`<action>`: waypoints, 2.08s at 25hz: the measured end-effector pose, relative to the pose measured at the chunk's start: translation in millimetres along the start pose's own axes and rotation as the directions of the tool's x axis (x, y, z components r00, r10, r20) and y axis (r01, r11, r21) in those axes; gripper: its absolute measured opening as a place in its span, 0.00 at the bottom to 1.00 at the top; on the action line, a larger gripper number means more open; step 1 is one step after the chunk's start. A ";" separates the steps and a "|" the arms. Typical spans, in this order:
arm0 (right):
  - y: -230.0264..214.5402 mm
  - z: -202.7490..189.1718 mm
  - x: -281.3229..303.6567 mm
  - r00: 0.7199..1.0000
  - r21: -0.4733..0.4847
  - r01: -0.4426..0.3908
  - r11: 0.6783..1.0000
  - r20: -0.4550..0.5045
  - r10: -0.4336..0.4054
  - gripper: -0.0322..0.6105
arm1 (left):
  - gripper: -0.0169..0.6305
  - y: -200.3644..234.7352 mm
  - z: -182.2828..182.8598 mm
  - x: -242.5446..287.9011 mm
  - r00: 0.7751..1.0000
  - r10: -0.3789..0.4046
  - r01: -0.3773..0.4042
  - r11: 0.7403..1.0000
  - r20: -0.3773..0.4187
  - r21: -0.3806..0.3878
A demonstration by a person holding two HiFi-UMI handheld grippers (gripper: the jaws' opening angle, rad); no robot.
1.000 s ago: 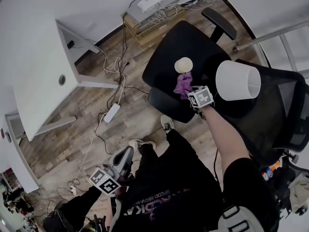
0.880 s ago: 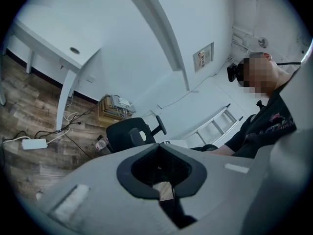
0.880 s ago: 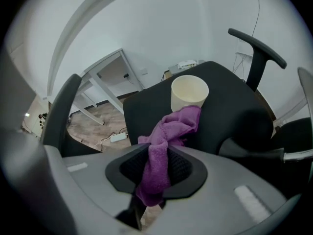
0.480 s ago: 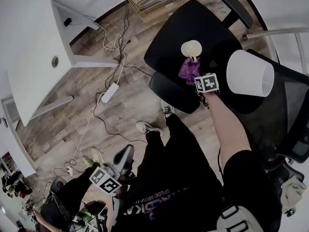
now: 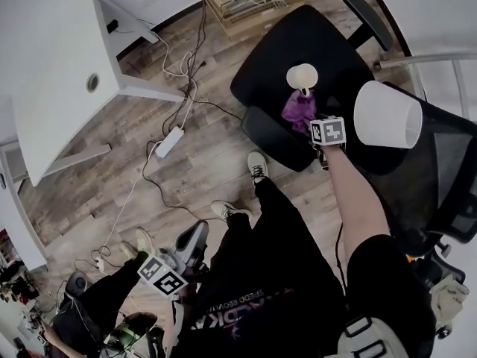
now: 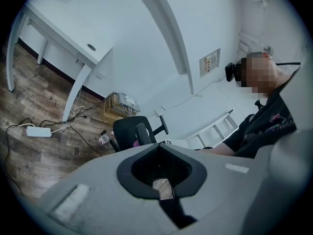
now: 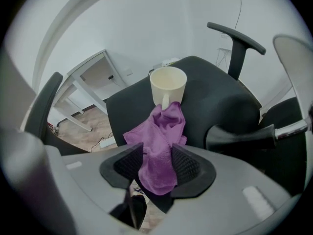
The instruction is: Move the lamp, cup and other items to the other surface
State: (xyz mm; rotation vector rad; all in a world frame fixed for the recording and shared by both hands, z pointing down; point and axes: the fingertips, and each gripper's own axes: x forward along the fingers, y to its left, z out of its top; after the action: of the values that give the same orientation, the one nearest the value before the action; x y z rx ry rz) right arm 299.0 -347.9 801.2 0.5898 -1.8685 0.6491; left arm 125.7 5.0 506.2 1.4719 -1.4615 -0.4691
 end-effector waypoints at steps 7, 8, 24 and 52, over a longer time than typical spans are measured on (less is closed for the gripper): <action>7.3 25.9 -77.9 0.977 0.015 0.088 0.996 0.191 -0.089 0.09 | 0.03 -3.8 15.3 -35.8 0.997 -0.069 0.067 0.996 0.038 0.059; 12.4 30.2 -93.8 0.968 0.042 0.077 0.996 0.238 -0.085 0.05 | 0.03 -5.1 17.9 -44.9 0.996 -0.078 0.075 0.995 0.047 0.068; 430.2 82.2 -290.4 0.586 -0.372 -0.595 0.713 0.405 0.701 0.05 | 0.03 -5.1 39.9 -189.0 0.944 -0.148 0.102 0.981 0.296 0.166; 661.2 -123.1 -336.0 0.362 -0.430 -0.852 0.299 -0.072 0.929 0.05 | 0.03 27.2 10.5 -304.3 0.875 -0.152 0.111 0.987 0.460 0.114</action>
State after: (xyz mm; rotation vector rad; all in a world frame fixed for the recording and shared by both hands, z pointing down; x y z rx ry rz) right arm 64.4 255.0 418.3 -0.8615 -2.3639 0.8808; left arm 40.3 284.6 417.0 1.6029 -1.7769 -0.9079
